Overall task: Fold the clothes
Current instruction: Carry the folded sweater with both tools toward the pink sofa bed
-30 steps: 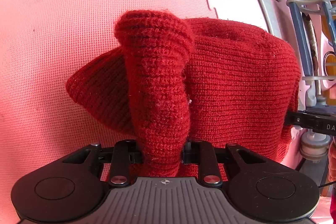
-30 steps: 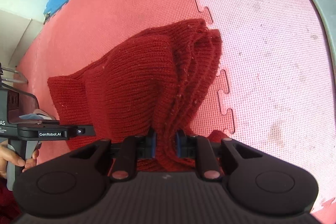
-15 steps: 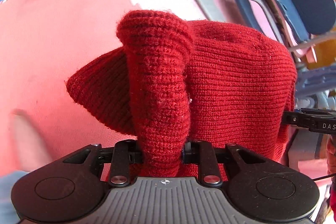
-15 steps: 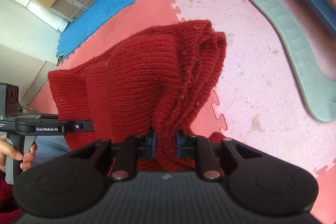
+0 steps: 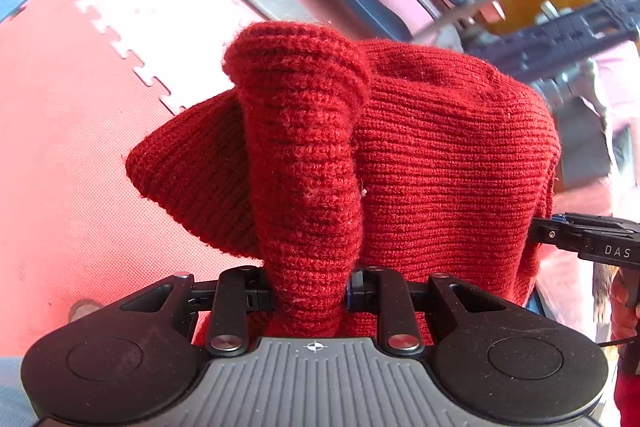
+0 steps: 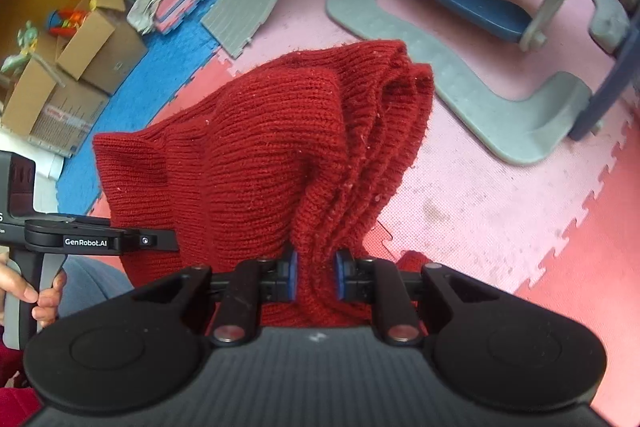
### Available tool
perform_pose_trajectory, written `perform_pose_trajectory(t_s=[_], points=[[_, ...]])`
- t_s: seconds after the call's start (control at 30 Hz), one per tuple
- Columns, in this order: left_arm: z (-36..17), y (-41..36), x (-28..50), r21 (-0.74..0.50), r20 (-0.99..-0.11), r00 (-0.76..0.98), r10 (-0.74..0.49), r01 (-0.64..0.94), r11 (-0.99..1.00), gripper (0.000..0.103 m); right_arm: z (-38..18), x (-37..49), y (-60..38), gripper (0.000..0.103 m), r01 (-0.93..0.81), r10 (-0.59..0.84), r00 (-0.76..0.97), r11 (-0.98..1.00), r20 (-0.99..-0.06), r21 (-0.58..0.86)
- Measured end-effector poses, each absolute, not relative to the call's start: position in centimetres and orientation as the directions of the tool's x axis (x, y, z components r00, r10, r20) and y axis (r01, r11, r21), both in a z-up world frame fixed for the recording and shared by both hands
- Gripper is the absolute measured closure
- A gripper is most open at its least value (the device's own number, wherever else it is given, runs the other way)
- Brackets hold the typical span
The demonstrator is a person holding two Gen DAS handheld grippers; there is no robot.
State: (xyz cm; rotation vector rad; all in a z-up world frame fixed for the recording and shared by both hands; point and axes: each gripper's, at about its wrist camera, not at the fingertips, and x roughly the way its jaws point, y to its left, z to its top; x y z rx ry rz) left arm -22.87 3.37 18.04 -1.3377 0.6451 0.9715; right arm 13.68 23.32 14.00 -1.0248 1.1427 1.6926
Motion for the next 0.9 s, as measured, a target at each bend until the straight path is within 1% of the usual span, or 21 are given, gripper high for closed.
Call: perform_pose_trajectory(t_s=[0.1, 0.23, 0.5, 0.57, 0.63, 0.77, 0.9], points=[[21.7, 4.9, -22.7, -0.467, -0.871, 0.469, 0.149, -0.883, 0.047, 0.076, 16.2, 13.8, 21.7, 0.085, -0.935, 0.206, -0.344, -0.162, -0.916, 0.315], [28.5, 7.3, -21.5, -0.45, -0.884, 0.466, 0.045, -0.872, 0.193, 0.076, 20.6, 14.1, 19.0, 0.085, -0.938, 0.228, -0.345, -0.052, -0.91, 0.343], [43.6, 13.1, -15.8, -0.509, -0.854, 0.497, -0.152, -0.739, 0.442, 0.076, 34.8, 17.1, 11.7, 0.085, -0.902, 0.288, -0.25, 0.279, -0.924, 0.331], [46.9, 13.5, -14.1, -0.509, -0.853, 0.491, -0.175, -0.714, 0.48, 0.076, 37.9, 17.9, 9.8, 0.085, -0.881, 0.312, -0.237, 0.329, -0.92, 0.339], [50.3, 13.2, -12.2, -0.501, -0.857, 0.482, -0.184, -0.692, 0.52, 0.076, 40.0, 18.8, 7.9, 0.085, -0.863, 0.333, -0.23, 0.364, -0.915, 0.349], [55.2, 11.9, -7.5, -0.468, -0.87, 0.457, -0.186, -0.646, 0.603, 0.076, 42.4, 21.9, 4.3, 0.085, -0.828, 0.389, -0.21, 0.418, -0.897, 0.375], [58.7, 10.1, -1.4, -0.425, -0.884, 0.438, -0.163, -0.611, 0.667, 0.076, 43.5, 26.3, 0.2, 0.085, -0.798, 0.463, -0.2, 0.435, -0.863, 0.418]])
